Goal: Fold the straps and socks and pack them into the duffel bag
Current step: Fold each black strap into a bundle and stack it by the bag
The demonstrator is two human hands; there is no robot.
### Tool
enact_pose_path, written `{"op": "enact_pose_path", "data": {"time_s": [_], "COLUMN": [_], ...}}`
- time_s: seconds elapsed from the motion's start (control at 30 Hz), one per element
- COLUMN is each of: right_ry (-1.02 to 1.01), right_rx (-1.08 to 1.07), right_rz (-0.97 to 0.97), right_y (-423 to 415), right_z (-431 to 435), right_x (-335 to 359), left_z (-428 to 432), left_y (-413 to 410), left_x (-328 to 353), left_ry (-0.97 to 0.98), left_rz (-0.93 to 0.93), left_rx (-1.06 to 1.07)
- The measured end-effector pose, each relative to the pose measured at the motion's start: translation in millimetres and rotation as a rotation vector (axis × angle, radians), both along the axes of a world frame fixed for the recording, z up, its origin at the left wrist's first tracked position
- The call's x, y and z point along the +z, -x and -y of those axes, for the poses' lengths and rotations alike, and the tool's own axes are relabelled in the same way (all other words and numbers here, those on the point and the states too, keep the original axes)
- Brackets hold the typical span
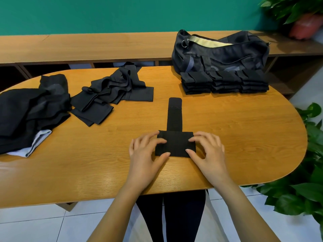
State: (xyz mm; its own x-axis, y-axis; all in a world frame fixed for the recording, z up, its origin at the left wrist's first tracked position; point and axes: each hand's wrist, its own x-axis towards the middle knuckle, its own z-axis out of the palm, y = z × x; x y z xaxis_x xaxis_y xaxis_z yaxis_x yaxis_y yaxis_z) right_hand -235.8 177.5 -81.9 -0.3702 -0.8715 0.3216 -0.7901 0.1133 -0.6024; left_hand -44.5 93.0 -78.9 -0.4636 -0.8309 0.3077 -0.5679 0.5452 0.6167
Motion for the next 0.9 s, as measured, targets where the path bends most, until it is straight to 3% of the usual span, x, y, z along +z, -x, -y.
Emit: {"op": "enact_pose_path", "data": {"time_s": [0.17, 0.57, 0.8, 0.9], "right_ry": [-0.154, -0.104, -0.081, -0.101], "right_rx": [0.172, 0.177, 0.118, 0.134], "right_rz": [-0.150, -0.187, -0.440, -0.454], "right_y": [-0.6, -0.4, -6.1, -6.5], "right_z": [2.3, 2.3, 3.6, 5.9], "right_x": [-3.5, -7.8, -5.1, -1.6], "left_z": [-1.1, -3.7, -5.3, -4.2], "left_y": [-0.6, 1.2, 5.8, 7.5], "left_x": [0.5, -1.0, 1.6, 3.7], "left_ry": [-0.023, 0.074, 0.066, -0.001], "left_rz": [0.109, 0.075, 0.083, 0.067], "left_rx": [-0.074, -0.067, -0.018, 0.005]}}
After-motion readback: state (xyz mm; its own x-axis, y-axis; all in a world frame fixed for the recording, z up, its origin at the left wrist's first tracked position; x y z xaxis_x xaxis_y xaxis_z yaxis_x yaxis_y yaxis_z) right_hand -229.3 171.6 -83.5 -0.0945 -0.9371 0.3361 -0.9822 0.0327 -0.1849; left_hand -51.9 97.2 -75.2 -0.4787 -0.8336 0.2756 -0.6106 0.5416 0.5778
